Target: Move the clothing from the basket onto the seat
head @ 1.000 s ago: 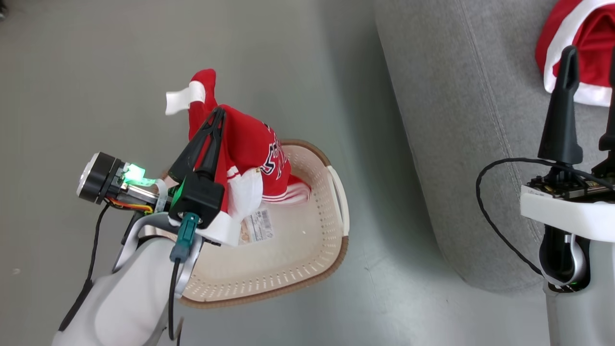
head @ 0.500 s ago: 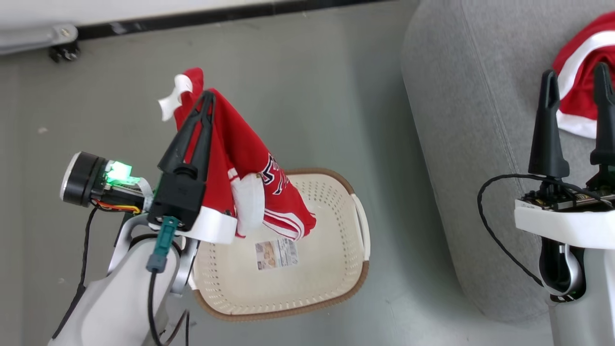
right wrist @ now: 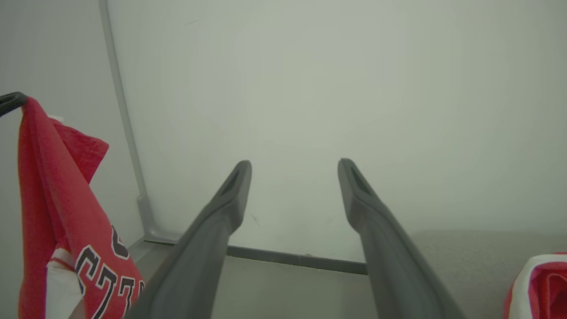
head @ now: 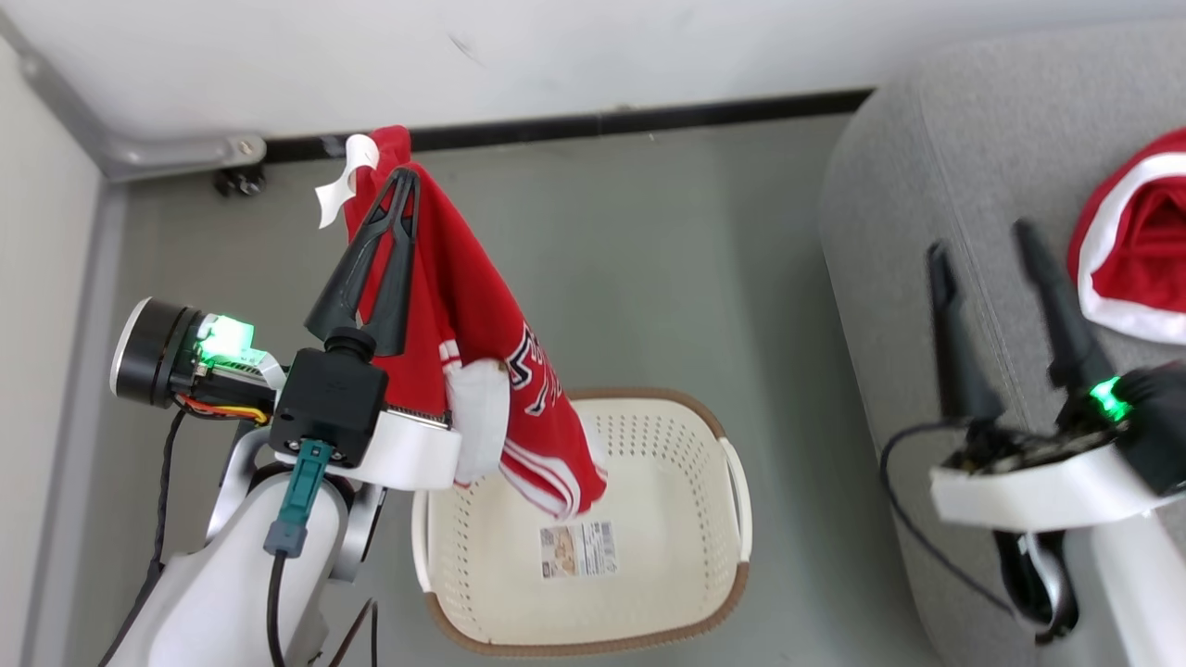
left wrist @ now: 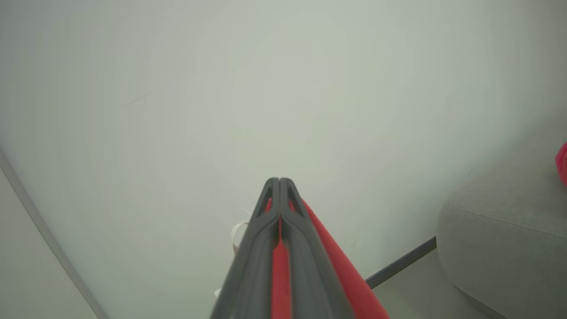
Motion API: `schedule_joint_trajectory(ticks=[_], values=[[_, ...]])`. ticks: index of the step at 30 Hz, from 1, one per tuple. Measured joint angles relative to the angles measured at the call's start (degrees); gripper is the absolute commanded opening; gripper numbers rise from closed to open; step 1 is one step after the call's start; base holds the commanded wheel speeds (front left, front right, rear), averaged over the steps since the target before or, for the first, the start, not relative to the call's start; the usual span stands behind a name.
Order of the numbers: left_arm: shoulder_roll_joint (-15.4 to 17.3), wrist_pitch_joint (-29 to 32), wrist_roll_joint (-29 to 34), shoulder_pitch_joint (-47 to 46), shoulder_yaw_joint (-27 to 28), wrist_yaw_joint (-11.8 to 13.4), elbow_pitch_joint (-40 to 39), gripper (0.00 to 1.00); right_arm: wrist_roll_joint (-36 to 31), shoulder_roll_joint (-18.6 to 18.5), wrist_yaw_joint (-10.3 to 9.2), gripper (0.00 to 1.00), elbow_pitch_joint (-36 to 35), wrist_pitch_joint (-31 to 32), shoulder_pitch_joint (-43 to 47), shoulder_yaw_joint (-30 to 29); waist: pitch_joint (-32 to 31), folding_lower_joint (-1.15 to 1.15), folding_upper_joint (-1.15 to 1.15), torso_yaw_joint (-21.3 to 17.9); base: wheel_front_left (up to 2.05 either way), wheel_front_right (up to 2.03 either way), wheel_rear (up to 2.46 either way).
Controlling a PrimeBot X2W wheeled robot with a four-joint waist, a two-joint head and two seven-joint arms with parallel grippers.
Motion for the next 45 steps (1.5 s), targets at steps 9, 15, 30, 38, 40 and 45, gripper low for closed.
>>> schedule_joint_trajectory(ticks=[9, 15, 30, 38, 40, 45], values=[[0.43, -0.01, 0.2, -1.32, -1.56, -2.93, -1.04, 0.0, 0.81, -4.92, 0.0, 1.0, 3.92, 2.87, 2.04, 10.55, -4.84, 0.0, 0.0, 2.64, 0.0, 0.0, 0.0], [-0.46, -0.01, 0.22, -4.08, -3.98, -5.54, -1.0, 0.0, 3.05, -6.83, 0.0, 1.0, 5.65, 5.21, 2.65, 20.72, -8.0, 0.0, 0.0, 4.38, 0.0, 0.0, 0.0], [-5.02, -0.02, 0.07, -9.77, -7.27, -9.49, 0.01, 0.0, 6.45, -9.05, 0.0, 1.0, 9.7, 7.2, 2.29, 32.0, -12.24, 0.0, 0.0, 6.68, 0.0, 0.0, 0.0], [-6.45, -0.02, -0.02, -10.92, -7.94, -10.0, 0.64, 0.0, 6.61, -8.77, 0.0, 1.0, 11.27, 6.6, -0.65, 32.29, -13.06, 0.0, 0.0, 7.1, 0.0, 0.0, 0.0], [-6.9, -0.02, -0.09, -11.41, -8.17, -10.06, 0.74, 0.0, 6.7, -7.97, 0.0, 1.0, 11.79, 6.28, -1.27, 32.36, -13.18, 0.0, 0.0, 7.15, 0.0, 0.0, 0.0], [-8.42, -0.02, -0.1, -11.82, -9.14, -10.5, 1.22, 0.0, 6.61, -6.14, 0.01, 1.0, 13.84, 5.52, -3.24, 34.18, -13.38, 0.0, 0.0, 7.57, 0.0, 0.0, 0.0]])
